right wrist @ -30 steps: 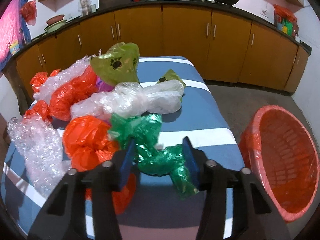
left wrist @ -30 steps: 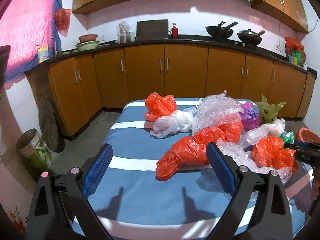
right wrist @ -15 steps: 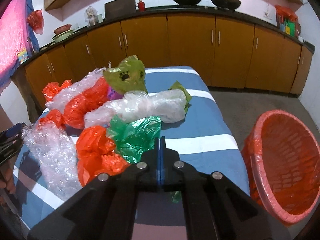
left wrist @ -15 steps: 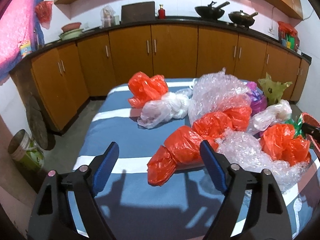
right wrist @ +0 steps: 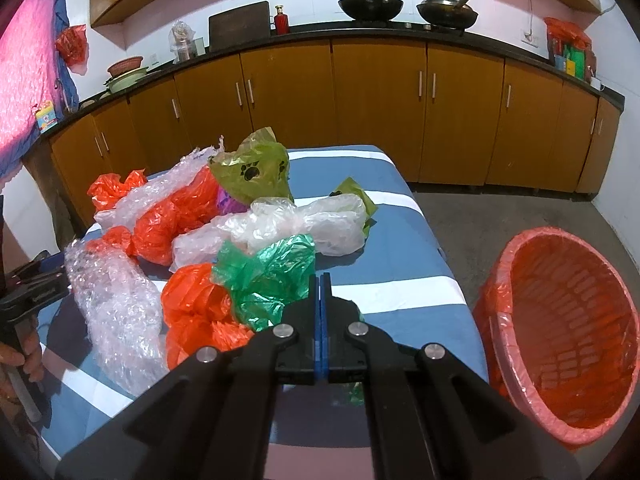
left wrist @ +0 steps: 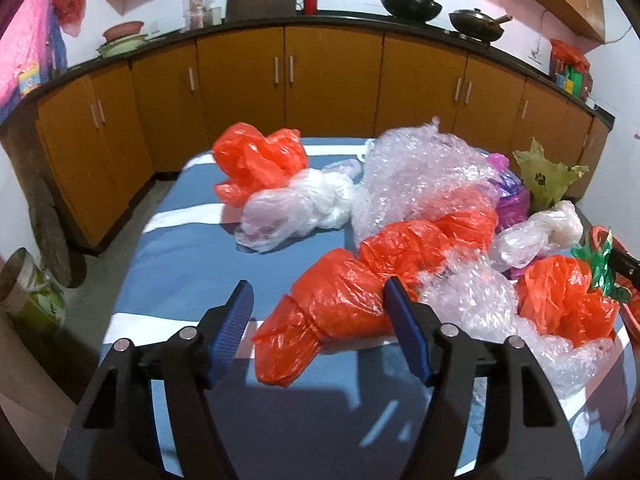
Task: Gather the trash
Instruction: 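Grasp the red bag with the left tool while the right tool lifts the green bag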
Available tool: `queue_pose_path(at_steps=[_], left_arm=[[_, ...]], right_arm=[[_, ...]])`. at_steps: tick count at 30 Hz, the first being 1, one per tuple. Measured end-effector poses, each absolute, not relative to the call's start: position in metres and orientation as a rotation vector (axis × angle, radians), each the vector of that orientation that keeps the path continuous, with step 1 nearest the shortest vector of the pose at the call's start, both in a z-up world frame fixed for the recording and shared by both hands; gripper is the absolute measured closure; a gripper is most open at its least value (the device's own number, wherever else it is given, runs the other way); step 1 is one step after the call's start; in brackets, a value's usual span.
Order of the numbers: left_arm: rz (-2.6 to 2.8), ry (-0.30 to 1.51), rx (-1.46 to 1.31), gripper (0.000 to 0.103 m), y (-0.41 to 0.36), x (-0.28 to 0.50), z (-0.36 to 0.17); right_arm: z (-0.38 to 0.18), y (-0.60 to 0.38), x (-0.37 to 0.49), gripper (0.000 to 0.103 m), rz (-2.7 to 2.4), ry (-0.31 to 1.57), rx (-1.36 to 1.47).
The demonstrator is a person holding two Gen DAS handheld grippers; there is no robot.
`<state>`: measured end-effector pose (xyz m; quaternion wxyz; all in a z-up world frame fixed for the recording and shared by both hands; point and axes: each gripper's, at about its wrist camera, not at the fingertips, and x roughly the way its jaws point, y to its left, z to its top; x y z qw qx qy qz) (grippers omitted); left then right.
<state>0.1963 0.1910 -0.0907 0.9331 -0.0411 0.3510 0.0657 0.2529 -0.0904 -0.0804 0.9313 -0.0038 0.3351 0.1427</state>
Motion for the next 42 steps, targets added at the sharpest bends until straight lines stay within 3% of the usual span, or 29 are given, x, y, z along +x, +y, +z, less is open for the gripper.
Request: queue_pose_path(at_steps=[3,10,27,42], left_arm=[[0.084,0.722,-0.102,0.060,0.188,0.197,-0.093],[0.092,0.712,-0.080,0.073,0.184,0.191,-0.091],[0.217,0.620,-0.099,0.076,0.211,0.162,-0.050],[0.050,0.491,-0.062,0.076,0.129,0.159,0.010]], right_arm=[[-0.081,-0.091,0.253,0.101,0.291,0.687,-0.001],[-0.079,-0.095,0.250,0.101,0.293,0.680,0.017],[-0.055,-0.110,0.233,0.101,0.294,0.616,0.057],[-0.021,-0.153,0.218,0.101,0.236,0.521,0.087]])
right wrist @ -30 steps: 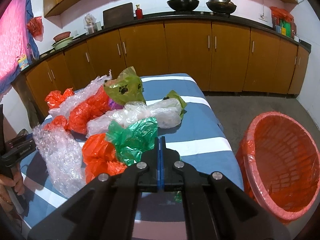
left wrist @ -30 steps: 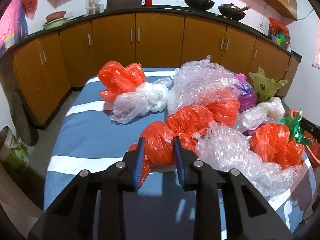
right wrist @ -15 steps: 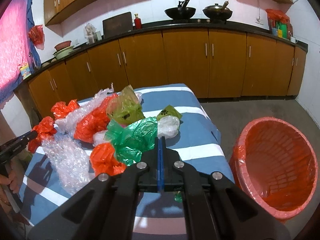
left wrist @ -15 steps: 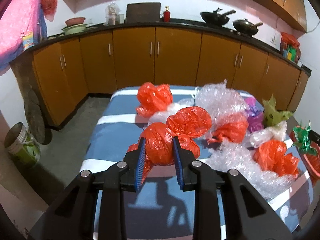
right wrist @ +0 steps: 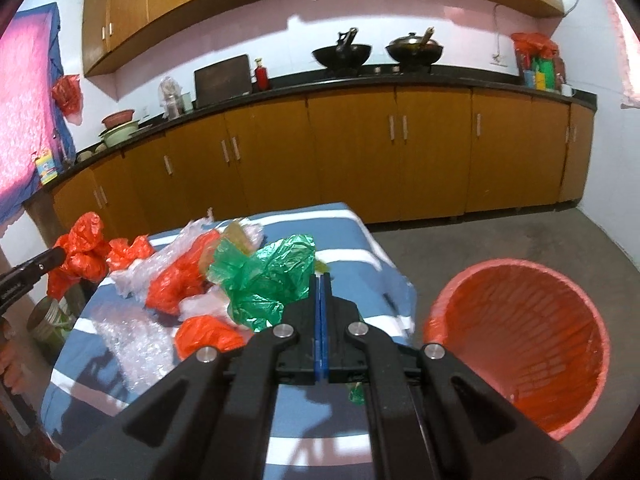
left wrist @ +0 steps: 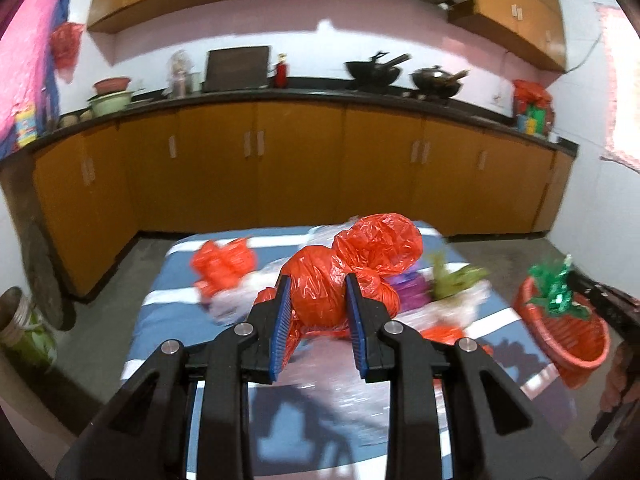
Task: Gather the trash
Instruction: 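Grasp the red bag with the left tool while the right tool lifts the green bag, then carry both bags over the orange basket and open both tools to drop them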
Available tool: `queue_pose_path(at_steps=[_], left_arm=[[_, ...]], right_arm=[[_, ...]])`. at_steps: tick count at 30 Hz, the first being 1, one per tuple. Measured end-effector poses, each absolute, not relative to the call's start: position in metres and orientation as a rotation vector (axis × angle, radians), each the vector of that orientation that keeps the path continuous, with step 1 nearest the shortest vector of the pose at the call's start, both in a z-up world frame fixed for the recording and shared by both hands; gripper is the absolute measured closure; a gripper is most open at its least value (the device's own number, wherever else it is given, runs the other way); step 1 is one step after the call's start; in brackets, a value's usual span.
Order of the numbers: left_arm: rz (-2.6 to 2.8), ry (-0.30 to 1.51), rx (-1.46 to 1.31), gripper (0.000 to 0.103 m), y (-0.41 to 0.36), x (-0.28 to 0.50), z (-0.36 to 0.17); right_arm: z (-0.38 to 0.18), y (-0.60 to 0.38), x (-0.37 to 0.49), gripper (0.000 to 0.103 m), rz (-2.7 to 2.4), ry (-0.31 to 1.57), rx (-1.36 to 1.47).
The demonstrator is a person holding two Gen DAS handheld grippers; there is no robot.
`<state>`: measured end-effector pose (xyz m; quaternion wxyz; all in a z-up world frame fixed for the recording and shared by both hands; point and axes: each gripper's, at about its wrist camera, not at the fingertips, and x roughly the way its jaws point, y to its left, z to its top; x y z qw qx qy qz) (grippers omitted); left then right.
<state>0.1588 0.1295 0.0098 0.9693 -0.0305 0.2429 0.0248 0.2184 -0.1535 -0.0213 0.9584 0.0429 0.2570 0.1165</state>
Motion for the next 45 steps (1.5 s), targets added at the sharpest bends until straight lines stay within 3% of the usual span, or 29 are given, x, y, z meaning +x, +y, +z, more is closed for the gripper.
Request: queue_pose_path(at_steps=[28,45], left_arm=[[-0.353,0.567,-0.013,0.076,-0.118,0.226,-0.018],[-0.448,0.630,0.015,0.075,-0.182,0.251,-0.043]], right_arm=[[-0.046,-0.346,0.228,0.101,-0.156,0.504,0.172],[-0.064,-0.377,0.240,0.101,-0.184,0.519,0.211]])
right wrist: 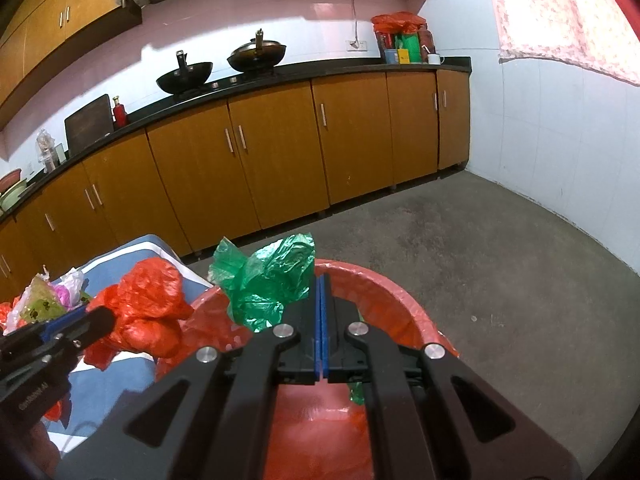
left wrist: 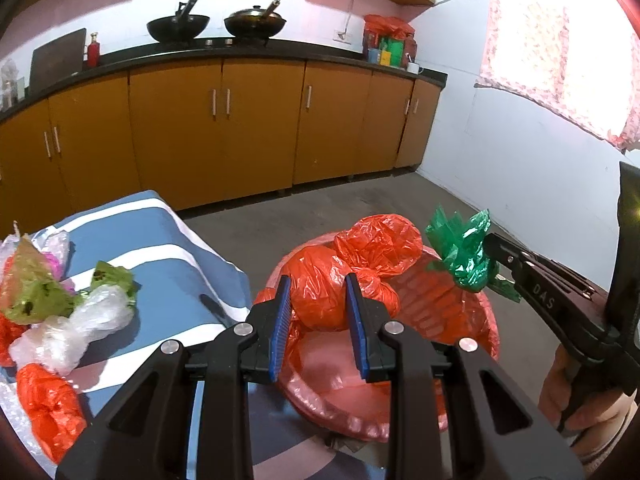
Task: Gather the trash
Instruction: 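Carry both bags over the orange basket and open both tools to drop them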
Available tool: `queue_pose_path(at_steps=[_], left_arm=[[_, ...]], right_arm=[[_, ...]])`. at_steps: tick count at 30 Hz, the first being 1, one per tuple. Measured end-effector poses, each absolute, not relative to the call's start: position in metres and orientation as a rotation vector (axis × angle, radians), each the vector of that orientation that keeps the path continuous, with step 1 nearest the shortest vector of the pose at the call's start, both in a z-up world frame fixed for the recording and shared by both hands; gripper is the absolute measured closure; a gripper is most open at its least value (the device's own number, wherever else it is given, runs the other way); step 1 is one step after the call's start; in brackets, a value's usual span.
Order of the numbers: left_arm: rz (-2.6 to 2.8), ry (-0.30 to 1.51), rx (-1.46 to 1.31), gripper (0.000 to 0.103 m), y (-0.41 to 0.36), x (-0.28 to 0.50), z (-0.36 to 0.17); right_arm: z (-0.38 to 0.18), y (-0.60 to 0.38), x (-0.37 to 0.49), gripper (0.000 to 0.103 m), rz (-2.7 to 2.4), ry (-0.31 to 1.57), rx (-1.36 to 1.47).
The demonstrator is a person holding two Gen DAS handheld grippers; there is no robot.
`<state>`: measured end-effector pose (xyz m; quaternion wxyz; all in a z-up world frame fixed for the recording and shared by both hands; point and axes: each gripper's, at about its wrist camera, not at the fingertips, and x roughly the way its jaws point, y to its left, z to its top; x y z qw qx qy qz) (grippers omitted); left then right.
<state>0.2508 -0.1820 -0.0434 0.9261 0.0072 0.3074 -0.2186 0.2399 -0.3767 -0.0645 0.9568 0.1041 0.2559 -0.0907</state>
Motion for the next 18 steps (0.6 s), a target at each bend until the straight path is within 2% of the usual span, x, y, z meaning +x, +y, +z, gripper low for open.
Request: queue_pose_path(at_steps=[9,13,14,16,18], left_arm=[[-0.476,0.639,0.028,0.075,-0.201,0.262,-0.052],[-0.494,0.653,0.019,0.072,-0.204,0.267,-0.055],[-0.499,0.655,0.016,0.068,-0.205,0.267,-0.056],[-0.499,0.659,0.019,0.060,-0.204,0.267,-0.057],[-0.490,0.661,0.022,0.060,-0.201,0.266,-0.057]], right_arm=[[-0.063,-0.382,0.243,0.101,-0.182,0.505,0.230],[-0.062,-0.385,0.242,0.099,-0.163,0.503,0.243],[-0.062,-0.385,0.240,0.098,-0.160,0.498,0.248],[-0.060,-0.387,0.239,0.092,-0.158,0.498,0.250],[-0.059,-0.388,0.237,0.086,-0.162,0.496,0.255]])
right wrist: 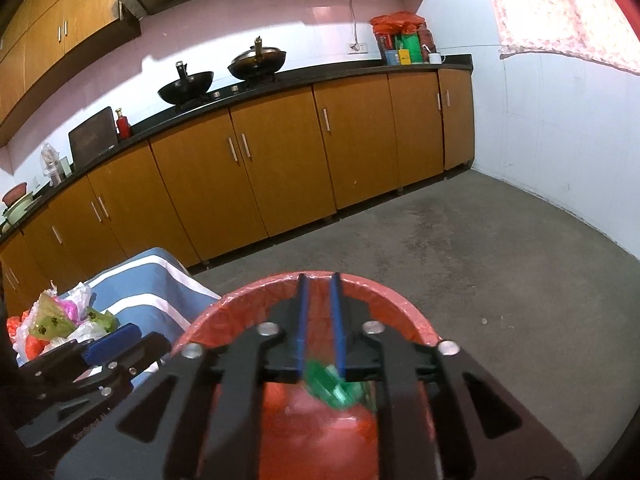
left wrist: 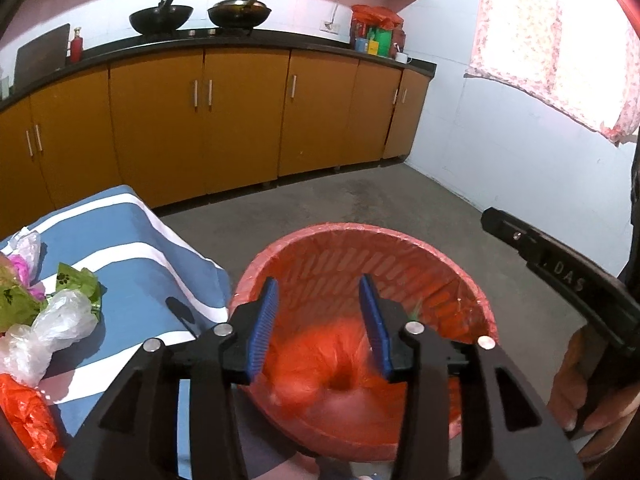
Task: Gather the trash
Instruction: 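Carry both bags over the orange basket and open both tools to drop them, then grasp the large red bag with the right tool and lift it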
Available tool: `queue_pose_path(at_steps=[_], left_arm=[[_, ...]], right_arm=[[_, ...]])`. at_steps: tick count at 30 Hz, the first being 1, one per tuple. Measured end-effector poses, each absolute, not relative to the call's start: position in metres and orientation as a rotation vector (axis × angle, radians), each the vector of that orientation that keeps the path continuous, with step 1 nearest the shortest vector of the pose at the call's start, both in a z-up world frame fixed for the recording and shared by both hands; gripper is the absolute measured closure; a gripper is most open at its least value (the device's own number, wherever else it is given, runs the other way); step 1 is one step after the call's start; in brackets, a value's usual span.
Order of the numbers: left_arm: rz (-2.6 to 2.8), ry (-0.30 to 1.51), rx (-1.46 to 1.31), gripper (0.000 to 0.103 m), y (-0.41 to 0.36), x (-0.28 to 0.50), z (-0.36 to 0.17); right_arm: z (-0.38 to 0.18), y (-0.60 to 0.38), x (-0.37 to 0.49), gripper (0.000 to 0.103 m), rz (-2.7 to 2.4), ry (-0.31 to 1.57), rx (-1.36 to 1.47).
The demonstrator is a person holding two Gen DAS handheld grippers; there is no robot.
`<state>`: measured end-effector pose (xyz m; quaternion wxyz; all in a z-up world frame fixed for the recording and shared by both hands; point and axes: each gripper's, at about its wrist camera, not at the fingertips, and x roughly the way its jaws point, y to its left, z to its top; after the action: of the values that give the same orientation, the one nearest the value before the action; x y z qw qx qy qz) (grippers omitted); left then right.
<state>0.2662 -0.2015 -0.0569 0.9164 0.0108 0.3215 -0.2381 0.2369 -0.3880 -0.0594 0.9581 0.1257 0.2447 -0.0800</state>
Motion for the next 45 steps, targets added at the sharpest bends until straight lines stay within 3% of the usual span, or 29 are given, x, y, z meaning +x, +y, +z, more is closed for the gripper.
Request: queue_pose_path(at_steps=[14,20,29,45], left_arm=[[-0.309,0.595,-0.020,0.055,-0.118,0.246,-0.033],[-0.202,0.532,-0.011,0.048,-0.059,0.217,-0.020],[0.092,0.484,-0.020,0.042,0.050,0.176,-0.022],[0.332,0.498,-0.097,0.040,0.150,0.142,-0.045]], right_arm=[[-0.038,-0.355,0.229,0.080,-0.108,0.484,0.198],[-0.033,-0.298,0.232,0.071,0.023,0.499,0.184],[-0.042,-0.184,0.236,0.070,0.270,0.566,0.110],[-0.085,-0.056,0.231,0.061,0.501,0.703,0.002]])
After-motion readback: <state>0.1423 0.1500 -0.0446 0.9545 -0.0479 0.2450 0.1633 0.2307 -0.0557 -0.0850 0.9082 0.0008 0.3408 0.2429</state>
